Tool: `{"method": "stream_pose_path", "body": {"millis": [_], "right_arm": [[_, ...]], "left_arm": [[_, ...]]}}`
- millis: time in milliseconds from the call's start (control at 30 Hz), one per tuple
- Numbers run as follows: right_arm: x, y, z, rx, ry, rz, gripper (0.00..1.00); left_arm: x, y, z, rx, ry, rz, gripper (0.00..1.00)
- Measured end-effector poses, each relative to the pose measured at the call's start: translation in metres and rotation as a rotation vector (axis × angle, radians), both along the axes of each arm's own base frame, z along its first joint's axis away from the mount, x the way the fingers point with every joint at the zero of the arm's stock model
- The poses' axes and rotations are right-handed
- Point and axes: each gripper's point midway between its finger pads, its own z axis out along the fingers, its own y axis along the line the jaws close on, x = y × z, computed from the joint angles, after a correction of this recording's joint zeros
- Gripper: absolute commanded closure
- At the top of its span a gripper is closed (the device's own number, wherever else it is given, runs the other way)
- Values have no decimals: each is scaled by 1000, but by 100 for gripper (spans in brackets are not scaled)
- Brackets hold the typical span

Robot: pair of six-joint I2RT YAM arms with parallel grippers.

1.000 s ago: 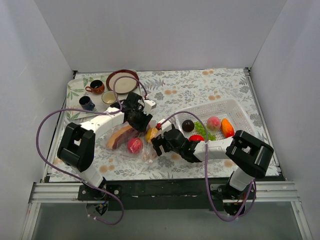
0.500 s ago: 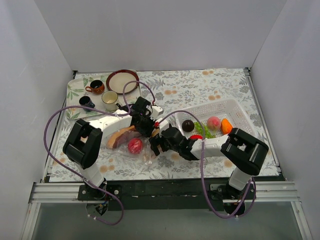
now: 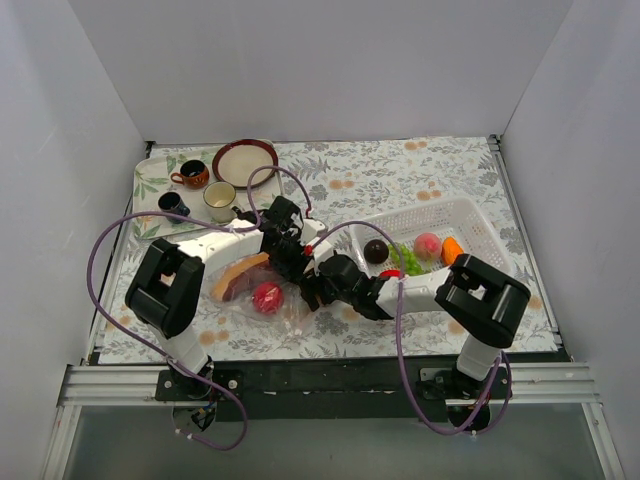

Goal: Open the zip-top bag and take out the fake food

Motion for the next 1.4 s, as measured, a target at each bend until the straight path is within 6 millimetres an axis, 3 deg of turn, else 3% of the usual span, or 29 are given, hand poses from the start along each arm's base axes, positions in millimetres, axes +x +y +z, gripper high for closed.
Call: {"method": "stream_pose_path", "body": {"millis": [33, 67, 167, 267, 467, 633, 733, 767, 800, 833, 867, 900, 1000, 1133, 1200, 1267, 1333, 1400], "right_arm": [[0, -1, 0, -4, -3, 4, 40], [-1, -1, 1, -8, -2, 8, 57], [-4, -3, 7, -11, -1, 22, 69], [-8, -8, 27, 23, -18, 30, 78], [-20, -31, 69, 71, -59, 33, 79], [-14, -60, 110, 86, -151, -55, 82], [4, -97, 138, 106, -227, -207, 77], [14, -112, 146, 115, -247, -271, 72], [28, -132, 151, 113, -262, -352, 62], [37, -146, 152, 105, -270, -410, 49], [47, -162, 151, 91, -269, -474, 15], [54, -178, 147, 61, -259, -533, 1], [68, -211, 128, -31, -206, -649, 2], [69, -224, 114, -113, -141, -679, 2], [67, -218, 117, -103, -133, -650, 1], [65, -210, 122, -89, -139, -611, 2], [59, -194, 131, -73, -153, -548, 2], [49, -172, 139, -58, -168, -467, 3]], "left_arm": [[0, 1, 0, 4, -3, 0, 64], [1, 2, 0, 8, -6, -1, 65], [0, 4, -2, 24, -17, -11, 66], [1, 6, -4, 42, -29, -14, 67], [8, 13, -6, 82, -54, 14, 66], [16, 10, 1, 92, -55, 33, 65], [30, 1, 16, 81, -67, 41, 52], [35, -3, 24, 72, -78, 44, 36], [40, -6, 34, 63, -90, 48, 29], [44, -9, 42, 54, -100, 48, 22], [49, -13, 53, 41, -111, 58, 18], [54, -17, 65, 26, -125, 65, 15], [64, -23, 96, -14, -175, 87, 9], [59, -1, 128, -31, -223, 128, 10], [59, 28, 140, -44, -249, 177, 12], [62, 72, 147, -36, -275, 267, 18], [59, 118, 141, -2, -283, 362, 19], [46, 145, 125, 30, -262, 410, 19]]}}
